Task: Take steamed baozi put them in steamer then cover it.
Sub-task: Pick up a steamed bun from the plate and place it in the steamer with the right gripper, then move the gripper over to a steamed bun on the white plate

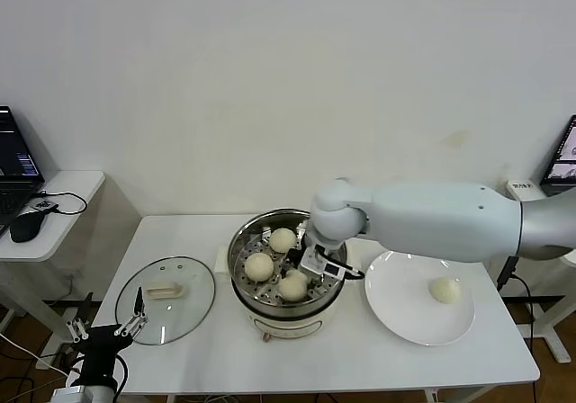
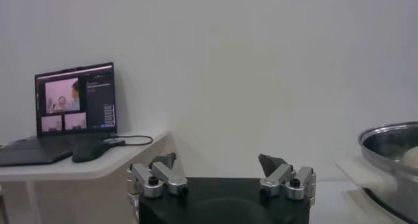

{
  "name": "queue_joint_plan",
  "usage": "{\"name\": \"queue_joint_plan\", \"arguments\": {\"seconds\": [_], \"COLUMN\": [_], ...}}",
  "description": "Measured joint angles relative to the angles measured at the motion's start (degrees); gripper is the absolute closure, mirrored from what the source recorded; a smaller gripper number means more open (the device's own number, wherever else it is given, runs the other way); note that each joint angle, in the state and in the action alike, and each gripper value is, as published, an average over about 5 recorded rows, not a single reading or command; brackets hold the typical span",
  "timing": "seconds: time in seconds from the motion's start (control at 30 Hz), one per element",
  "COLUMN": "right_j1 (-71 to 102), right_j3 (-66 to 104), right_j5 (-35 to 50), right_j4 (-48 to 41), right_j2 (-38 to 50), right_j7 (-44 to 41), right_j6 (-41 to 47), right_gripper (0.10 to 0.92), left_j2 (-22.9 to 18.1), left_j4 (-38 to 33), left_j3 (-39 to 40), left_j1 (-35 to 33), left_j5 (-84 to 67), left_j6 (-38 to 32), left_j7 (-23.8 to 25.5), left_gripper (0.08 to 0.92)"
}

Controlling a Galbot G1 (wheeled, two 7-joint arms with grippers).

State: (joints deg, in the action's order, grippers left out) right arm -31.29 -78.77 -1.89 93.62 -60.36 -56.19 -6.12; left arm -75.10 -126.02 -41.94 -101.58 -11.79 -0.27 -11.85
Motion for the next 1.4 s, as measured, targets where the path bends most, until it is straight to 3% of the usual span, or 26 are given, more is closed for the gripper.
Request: {"name": "queue_joint_plan", "arguments": {"seconds": [0.3, 0.57, 0.93, 1.4], "right_j1": [-1.2, -3.6, -3.8, 16.2], "right_j3": [0.7, 3.5, 8.5, 25.0], "right_j5": [0.4, 2.2, 4.2, -3.5], "right_j4": [-0.5, -1.3, -1.5, -5.0], "right_j2": [0.8, 4.3, 15.7, 30.7], "right_j7": [0.1, -1.0, -3.1, -6.4], "right_j6": [-0.6, 2.0, 16.2, 21.3], "right_gripper": [0.215, 0.203, 0.203, 0.203], "left_j2": [0.3, 1.2, 2.8, 3.9], "left_j4": [0.0, 0.5, 0.6, 1.5], "left_j3": [0.1, -0.5, -0.5, -0.4], "left_j1": [0.3, 1.0, 1.5, 1.4], "left_j5": [0.0, -0.5, -0.6, -0.4], "left_j6": [0.0, 0.0, 0.1, 0.5], "left_j7": [0.0, 0.0, 0.2, 0.3], "left_gripper": [0.177, 0.177, 0.177, 0.177]}}
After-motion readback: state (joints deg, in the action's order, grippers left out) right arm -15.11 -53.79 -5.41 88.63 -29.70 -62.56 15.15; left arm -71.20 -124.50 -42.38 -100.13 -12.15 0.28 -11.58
